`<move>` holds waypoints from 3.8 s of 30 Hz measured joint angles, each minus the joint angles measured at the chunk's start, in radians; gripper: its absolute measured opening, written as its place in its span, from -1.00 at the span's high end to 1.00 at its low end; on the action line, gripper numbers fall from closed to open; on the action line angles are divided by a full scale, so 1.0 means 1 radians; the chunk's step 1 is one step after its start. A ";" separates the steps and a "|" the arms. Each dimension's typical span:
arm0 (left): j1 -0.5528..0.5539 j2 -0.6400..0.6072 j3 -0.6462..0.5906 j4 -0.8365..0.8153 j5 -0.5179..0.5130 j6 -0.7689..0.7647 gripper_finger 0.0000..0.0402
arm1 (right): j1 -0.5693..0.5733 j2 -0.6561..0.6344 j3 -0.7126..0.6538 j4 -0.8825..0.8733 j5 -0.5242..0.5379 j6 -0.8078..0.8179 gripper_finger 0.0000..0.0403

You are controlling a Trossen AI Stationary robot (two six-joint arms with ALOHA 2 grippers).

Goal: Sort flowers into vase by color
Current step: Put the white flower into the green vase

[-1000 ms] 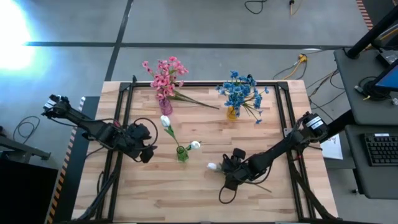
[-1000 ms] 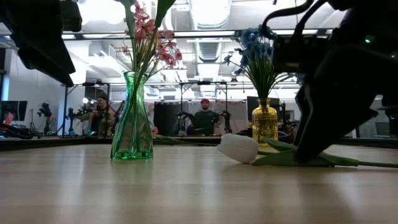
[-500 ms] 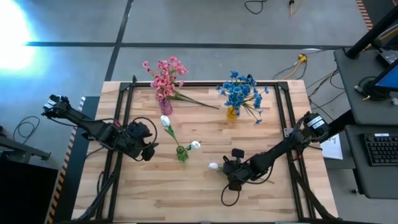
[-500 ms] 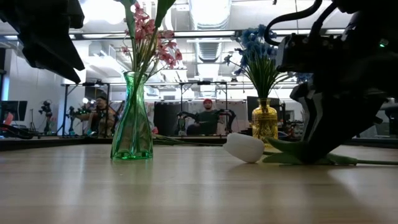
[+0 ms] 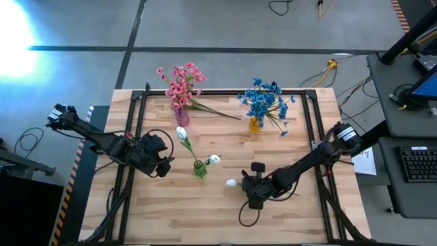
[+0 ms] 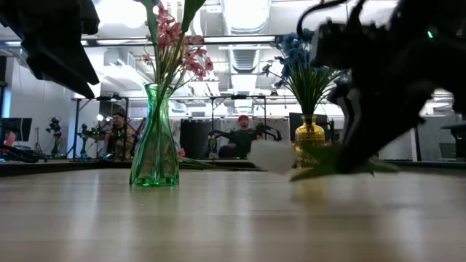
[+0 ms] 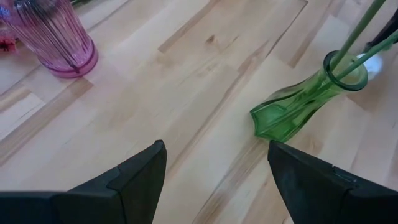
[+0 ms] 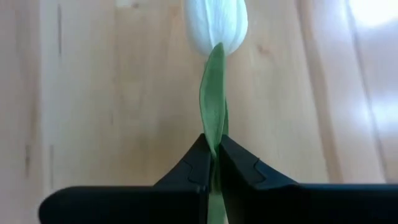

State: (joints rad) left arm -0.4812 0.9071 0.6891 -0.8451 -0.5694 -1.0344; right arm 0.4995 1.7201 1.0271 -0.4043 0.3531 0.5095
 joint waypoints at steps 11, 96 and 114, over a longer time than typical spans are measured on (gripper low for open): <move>0.000 0.046 0.000 0.000 0.001 0.000 -0.33 | 0.002 -0.105 0.090 -0.027 0.068 -0.035 0.93; -0.447 0.014 -0.003 0.193 -0.256 0.179 -0.33 | -0.206 0.297 0.515 1.531 0.093 -1.044 0.94; -0.447 0.015 -0.003 0.194 -0.260 0.179 -0.33 | -0.217 0.296 0.514 1.461 0.148 -0.996 0.94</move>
State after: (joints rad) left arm -0.9287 0.9216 0.6857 -0.6514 -0.8289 -0.8555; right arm 0.2825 2.0159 1.5406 1.0566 0.5007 -0.4868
